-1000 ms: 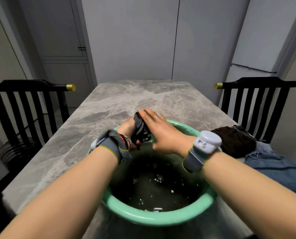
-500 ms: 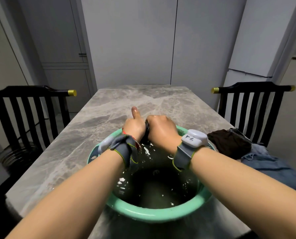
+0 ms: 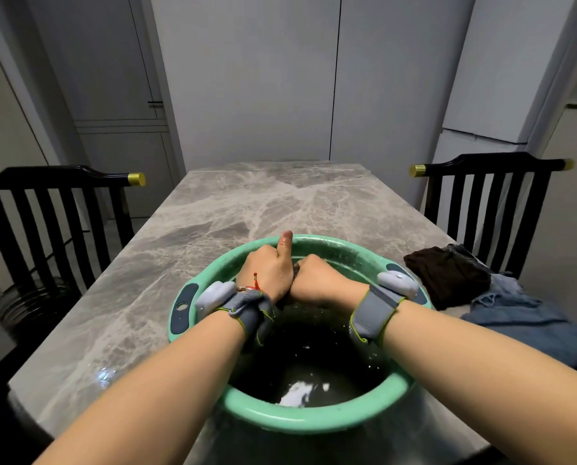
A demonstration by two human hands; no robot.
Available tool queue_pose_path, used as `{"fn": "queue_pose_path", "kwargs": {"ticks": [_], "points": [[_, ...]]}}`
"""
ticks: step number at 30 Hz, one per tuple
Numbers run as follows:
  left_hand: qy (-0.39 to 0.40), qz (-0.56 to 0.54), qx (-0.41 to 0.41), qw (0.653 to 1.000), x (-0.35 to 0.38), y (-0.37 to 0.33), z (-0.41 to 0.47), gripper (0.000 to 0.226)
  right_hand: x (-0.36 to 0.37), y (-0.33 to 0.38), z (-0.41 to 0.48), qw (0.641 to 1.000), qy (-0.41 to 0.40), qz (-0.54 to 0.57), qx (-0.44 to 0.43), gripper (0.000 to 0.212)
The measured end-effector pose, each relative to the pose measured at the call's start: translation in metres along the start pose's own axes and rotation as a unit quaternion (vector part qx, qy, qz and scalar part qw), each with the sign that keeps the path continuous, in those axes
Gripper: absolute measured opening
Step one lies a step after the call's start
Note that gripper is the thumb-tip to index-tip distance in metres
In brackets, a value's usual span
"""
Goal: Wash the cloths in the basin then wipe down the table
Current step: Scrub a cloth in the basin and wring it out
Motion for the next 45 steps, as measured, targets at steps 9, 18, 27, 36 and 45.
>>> {"fn": "queue_pose_path", "kwargs": {"ticks": [9,18,27,36,45], "points": [[0.224,-0.399,-0.178,0.871,0.023,-0.001,-0.008,0.072,-0.026,0.024,-0.014,0.929,-0.229,-0.283,-0.075,0.032],[-0.062,-0.113,-0.051,0.99,-0.017,0.0,0.006,0.062,-0.017,0.011,-0.01,0.976,-0.154,-0.149,-0.039,0.017],[-0.081,-0.056,0.056,0.994,-0.016,-0.008,-0.001,0.062,0.014,-0.007,0.0,0.969,0.003,0.246,-0.01,0.038],[-0.085,-0.046,0.044,0.994,-0.011,-0.001,0.003,0.061,0.016,-0.015,0.006,0.977,0.097,0.189,0.028,0.031],[0.051,-0.124,-0.055,0.989,-0.022,-0.005,0.023,0.047,-0.054,-0.04,0.004,0.843,-0.176,0.508,-0.02,0.047]]}}
Point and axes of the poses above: each hand's wrist, its own z-axis towards the middle knuckle, its own x-axis out of the palm, y = z × x, the point moved 6 cm from there along z, towards the middle knuckle, and after that the axes turned 10 degrees about y, right-handed, at the moved point
